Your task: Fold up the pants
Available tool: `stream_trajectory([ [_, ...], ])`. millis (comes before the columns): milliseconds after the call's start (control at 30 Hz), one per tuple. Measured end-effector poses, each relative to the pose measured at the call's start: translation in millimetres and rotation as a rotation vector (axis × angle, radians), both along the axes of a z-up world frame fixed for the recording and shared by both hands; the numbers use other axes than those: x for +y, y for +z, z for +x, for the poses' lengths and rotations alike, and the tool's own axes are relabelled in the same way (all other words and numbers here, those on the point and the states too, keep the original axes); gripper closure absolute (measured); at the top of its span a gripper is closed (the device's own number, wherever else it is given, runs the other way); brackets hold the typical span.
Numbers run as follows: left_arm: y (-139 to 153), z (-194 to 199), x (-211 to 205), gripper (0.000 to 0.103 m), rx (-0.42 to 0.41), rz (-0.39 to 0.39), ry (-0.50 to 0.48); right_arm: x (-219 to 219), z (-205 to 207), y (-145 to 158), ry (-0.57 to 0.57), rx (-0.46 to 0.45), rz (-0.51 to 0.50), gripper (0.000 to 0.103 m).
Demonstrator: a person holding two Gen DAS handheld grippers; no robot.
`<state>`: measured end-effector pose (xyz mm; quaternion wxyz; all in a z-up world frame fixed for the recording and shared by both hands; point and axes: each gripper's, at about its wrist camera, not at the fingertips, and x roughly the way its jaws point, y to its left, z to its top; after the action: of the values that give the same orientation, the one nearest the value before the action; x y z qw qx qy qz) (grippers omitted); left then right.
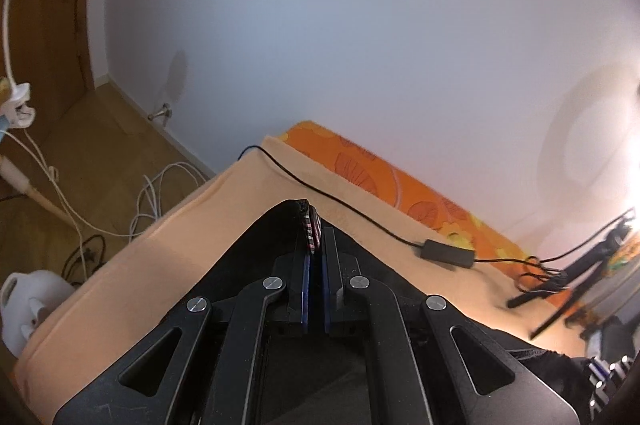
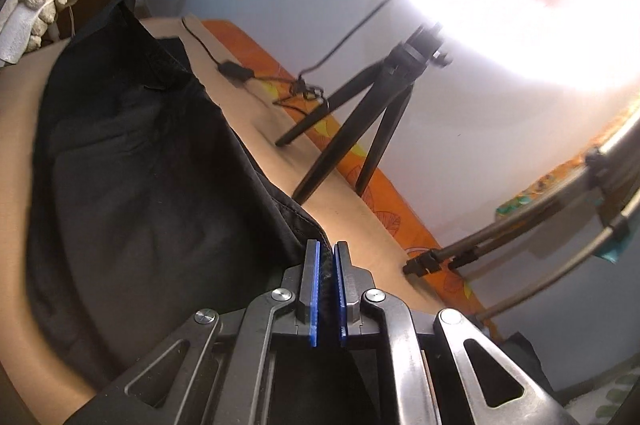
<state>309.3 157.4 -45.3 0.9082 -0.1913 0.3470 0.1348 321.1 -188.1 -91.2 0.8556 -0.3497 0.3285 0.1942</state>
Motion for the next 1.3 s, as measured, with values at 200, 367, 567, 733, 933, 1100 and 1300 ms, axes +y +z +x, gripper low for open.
stream_trajectory([
  [200,-22.5,27.0,-4.9,0.1,0.045,0.041,0.013,8.4,32.6,-24.4,-0.005,0.014,-0.043,0.099],
  [367,-35.9,40.0,-4.1,0.1,0.071,0.051,0.033,7.9,55.6,-39.8,-0.018,0.062,-0.043,0.094],
  [567,-40.2,43.3,-5.0,0.1,0.081,0.066,0.037,-26.0,56.6,-1.6,-0.062,0.057,0.146,0.06],
  [733,-36.0,41.1,-6.9,0.1,0.073,0.069,0.03,-102.4,32.6,39.9,-0.164,0.068,0.295,0.055],
  [933,-34.3,38.5,-5.7,0.1,0.076,0.074,0.025,-191.6,8.2,26.0,-0.327,0.18,0.379,0.039],
  [1100,-30.5,36.3,-6.4,0.1,0.078,0.087,0.019,-219.6,0.0,-9.6,-0.45,0.303,0.369,0.04],
  [1300,-24.7,45.5,-8.7,0.094,0.105,0.084,-0.006,-227.8,-21.6,-29.5,-0.504,0.445,0.502,0.042],
])
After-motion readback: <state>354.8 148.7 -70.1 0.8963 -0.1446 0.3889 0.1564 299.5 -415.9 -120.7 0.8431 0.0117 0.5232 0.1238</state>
